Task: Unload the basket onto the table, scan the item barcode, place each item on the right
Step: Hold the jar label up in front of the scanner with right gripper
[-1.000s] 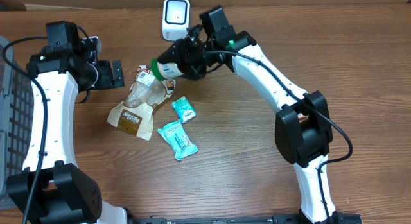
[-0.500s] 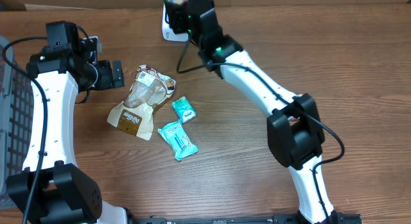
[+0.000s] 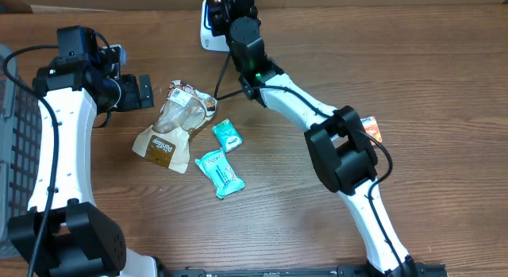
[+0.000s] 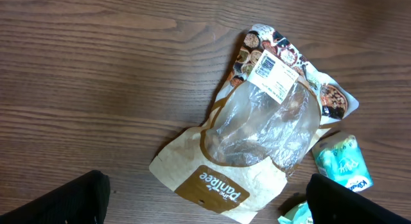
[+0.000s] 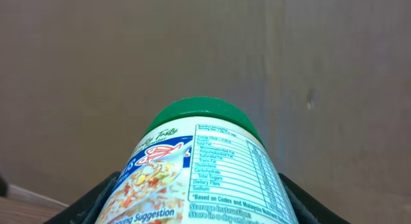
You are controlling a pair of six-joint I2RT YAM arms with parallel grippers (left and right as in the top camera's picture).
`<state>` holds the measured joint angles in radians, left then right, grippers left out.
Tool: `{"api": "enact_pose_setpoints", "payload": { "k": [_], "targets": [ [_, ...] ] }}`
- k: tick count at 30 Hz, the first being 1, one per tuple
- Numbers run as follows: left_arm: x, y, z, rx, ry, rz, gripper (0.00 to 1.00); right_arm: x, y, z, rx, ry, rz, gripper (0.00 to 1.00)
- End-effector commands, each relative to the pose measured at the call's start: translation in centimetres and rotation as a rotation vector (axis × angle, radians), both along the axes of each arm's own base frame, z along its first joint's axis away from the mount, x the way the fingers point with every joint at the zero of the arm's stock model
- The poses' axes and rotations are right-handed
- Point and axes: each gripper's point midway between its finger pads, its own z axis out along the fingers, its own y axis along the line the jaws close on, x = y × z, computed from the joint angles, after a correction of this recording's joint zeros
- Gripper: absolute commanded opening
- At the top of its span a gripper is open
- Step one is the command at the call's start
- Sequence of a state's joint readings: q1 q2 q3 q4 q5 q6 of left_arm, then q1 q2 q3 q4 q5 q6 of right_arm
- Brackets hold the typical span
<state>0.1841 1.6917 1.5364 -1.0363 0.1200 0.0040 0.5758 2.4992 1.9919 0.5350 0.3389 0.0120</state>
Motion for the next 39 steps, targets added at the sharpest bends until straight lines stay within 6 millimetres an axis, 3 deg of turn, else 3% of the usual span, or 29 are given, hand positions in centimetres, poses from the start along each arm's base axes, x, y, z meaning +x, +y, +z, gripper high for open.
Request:
{"api": "enact_pose_setpoints", "payload": {
  "k": [1,11,26,33,39],
  "targets": [
    [0.2,0.2,1.0,0.009,-0.029,-0.014,1.0,1.6,-0.9,-0.9,-0.002,-0.023,0.011,0.2],
    [0.2,0.2,1.0,0.009,-0.029,-0.014,1.0,1.8,0.6,-1.7,0.111,0.024,0.106,0.19],
    [0.2,0.2,1.0,0.009,-0.029,-0.014,1.0,0.3,3.1,-1.2,0.072,-0.017,0.128,0.19],
    [0.2,0.2,1.0,0.009,-0.029,-0.014,1.0,0.0,2.9,1.2,0.082,-0.104,0.117,0.21],
    [0.2,0.2,1.0,0.009,-0.029,-0.014,1.0,-0.6,2.9,5.8,0.096,-0.178,0.117,0.2]
  ]
}}
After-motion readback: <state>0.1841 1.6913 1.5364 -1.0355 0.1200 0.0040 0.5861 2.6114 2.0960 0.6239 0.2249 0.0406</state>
